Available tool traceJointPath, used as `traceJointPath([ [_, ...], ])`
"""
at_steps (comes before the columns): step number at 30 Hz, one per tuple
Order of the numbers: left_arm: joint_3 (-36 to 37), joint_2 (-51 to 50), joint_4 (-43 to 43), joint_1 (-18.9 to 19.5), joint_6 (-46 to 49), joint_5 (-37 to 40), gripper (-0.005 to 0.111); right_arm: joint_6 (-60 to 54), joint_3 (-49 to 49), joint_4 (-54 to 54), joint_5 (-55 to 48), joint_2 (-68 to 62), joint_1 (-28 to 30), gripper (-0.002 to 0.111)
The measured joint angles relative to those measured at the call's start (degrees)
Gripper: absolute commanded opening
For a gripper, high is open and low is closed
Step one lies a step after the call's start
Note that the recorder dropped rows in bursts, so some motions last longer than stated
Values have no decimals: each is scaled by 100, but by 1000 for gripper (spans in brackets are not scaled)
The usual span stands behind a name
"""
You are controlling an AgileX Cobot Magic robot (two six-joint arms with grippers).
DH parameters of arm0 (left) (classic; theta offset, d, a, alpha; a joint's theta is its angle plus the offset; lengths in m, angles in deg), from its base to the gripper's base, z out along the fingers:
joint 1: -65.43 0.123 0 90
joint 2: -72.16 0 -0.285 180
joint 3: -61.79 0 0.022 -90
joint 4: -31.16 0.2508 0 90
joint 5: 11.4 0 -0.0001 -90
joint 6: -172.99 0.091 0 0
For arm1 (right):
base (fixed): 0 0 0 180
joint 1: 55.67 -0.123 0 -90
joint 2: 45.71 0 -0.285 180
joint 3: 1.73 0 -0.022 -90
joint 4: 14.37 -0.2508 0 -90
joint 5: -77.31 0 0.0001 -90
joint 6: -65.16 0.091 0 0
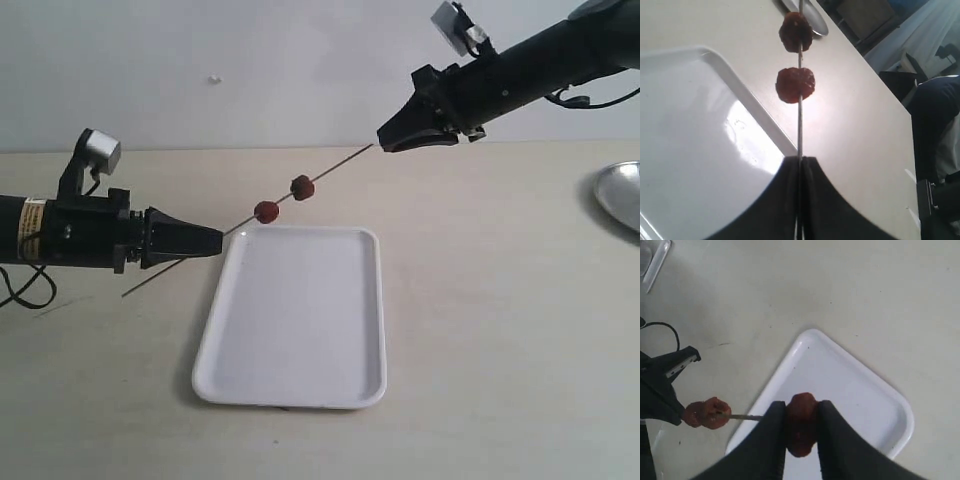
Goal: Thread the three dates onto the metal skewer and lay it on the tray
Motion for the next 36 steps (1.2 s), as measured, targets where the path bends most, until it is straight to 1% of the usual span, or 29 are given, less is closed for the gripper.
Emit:
traceJointPath([
  [12,-23,0,64,0,111,0,0,10,0,-324,-11,0,-4,20],
  [25,-23,0,-93,0,171,0,0,135,0,-275,-11,0,-4,20],
  [36,-23,0,-83,-25,189,0,0,175,0,-233,37,0,-121,20],
])
